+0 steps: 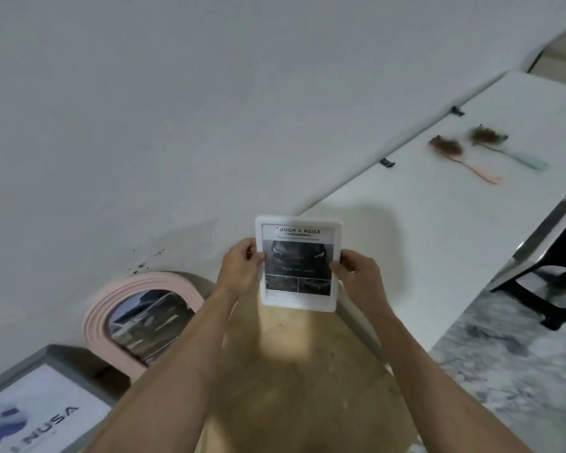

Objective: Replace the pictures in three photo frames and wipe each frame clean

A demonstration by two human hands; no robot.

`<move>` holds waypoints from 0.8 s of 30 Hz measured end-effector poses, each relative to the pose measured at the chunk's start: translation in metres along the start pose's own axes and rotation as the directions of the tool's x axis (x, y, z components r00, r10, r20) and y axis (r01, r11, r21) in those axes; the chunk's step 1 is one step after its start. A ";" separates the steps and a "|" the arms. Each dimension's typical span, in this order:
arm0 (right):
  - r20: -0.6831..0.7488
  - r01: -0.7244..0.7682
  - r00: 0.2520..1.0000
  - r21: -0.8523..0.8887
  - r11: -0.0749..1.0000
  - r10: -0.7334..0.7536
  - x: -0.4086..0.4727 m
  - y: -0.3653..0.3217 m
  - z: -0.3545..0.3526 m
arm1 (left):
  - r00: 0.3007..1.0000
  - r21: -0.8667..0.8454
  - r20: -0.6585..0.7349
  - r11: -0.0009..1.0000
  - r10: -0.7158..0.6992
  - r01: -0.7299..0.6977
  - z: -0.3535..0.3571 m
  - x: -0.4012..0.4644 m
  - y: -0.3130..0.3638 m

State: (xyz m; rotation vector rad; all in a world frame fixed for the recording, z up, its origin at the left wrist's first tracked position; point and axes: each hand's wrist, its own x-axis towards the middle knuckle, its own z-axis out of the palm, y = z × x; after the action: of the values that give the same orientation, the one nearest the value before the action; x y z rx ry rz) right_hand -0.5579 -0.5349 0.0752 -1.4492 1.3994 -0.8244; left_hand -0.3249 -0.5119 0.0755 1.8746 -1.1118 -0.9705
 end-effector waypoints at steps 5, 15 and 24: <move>-0.024 0.046 0.998 -0.121 0.992 -0.049 0.036 0.009 0.017 | 0.997 -0.016 -0.076 1.000 -0.017 0.016 0.000 0.035 -0.003; 0.106 0.079 0.993 -0.344 0.936 -0.045 0.033 0.039 0.035 | 0.995 0.082 -0.088 0.995 -0.049 0.057 -0.003 0.018 -0.030; 0.210 0.065 0.977 -0.419 0.906 0.027 0.009 0.040 0.039 | 0.991 0.085 -0.103 0.992 -0.087 0.096 -0.010 -0.018 -0.046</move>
State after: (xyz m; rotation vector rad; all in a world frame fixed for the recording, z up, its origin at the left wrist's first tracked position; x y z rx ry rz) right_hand -0.5353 -0.5343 0.0234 -1.8238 1.4571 -0.3673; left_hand -0.3059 -0.4775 0.0440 2.0395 -1.0334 -0.8803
